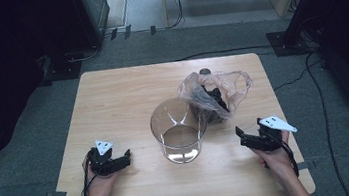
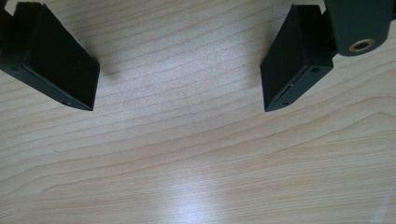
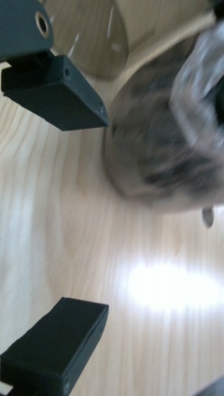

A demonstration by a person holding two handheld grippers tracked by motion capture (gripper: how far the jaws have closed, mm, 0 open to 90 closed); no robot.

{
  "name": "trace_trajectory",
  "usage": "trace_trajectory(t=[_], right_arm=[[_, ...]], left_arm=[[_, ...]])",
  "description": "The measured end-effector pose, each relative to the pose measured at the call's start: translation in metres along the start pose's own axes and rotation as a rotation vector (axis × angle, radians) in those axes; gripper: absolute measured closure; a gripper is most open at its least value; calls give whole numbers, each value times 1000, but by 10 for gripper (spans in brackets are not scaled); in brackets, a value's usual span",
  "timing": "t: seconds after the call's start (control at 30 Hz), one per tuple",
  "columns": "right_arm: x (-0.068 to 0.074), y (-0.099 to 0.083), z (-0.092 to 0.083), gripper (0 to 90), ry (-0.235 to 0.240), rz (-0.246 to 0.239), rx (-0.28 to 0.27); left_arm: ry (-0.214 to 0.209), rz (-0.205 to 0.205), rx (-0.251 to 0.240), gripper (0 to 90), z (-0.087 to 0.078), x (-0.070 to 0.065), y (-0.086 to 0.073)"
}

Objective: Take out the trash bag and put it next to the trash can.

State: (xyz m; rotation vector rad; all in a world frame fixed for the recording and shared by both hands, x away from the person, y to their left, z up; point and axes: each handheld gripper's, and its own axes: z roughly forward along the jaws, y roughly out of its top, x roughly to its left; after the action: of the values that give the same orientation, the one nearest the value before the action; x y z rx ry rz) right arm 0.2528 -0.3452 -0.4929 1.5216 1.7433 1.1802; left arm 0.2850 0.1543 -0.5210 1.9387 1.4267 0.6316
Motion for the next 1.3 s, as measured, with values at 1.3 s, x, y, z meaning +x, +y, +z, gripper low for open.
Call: trace_trajectory(t=[1.3], right_arm=[[-45, -48, -29, 99, -211, 3, 232]], left_arm=[[0, 1, 0, 115, 0, 0, 0]])
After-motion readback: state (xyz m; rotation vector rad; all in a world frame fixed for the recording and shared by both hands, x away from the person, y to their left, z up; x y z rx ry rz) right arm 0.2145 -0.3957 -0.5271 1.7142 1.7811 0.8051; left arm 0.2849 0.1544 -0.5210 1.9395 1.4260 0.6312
